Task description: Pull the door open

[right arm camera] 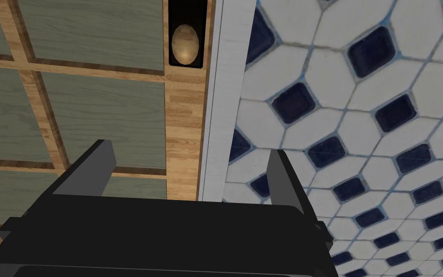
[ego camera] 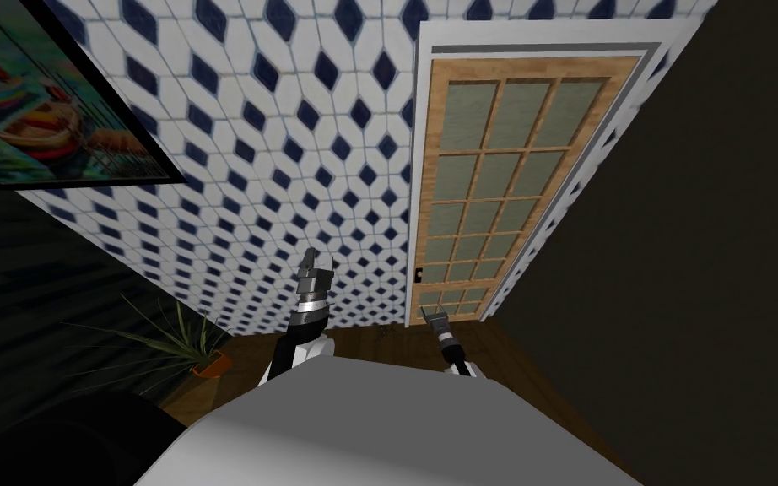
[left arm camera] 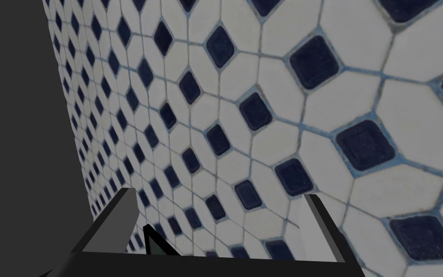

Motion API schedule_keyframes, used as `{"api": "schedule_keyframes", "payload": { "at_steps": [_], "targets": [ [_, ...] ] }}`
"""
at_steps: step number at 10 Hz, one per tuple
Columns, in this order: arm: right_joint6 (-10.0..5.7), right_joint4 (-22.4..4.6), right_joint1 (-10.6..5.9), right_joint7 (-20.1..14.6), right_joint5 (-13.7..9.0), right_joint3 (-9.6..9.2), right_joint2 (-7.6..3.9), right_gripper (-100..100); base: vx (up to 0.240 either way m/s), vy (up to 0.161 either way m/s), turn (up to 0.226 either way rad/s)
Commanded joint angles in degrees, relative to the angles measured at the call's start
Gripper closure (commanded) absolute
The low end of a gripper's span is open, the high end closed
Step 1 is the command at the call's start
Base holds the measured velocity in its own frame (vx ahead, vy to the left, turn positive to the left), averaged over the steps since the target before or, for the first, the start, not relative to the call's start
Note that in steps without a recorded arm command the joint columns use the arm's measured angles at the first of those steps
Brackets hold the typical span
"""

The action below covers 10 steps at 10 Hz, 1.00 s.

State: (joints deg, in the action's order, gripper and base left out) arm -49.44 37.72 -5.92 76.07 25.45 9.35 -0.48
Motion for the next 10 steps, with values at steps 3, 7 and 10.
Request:
{"api": "schedule_keyframes", "payload": {
  "at_steps": [3,7,10],
  "targets": [
    [0.37,-2.06,-1.55,2.94,-3.82,-0.02,1.58,-100,0.126,-0.032,0.044],
    [0.58,-2.91,-2.22,4.21,-5.53,-0.04,2.84,-100,0.092,-0.026,0.061],
    [0.6,-2.98,-2.27,4.3,-5.65,-0.05,2.95,-100,-0.002,-0.001,-0.008]
  ]
}}
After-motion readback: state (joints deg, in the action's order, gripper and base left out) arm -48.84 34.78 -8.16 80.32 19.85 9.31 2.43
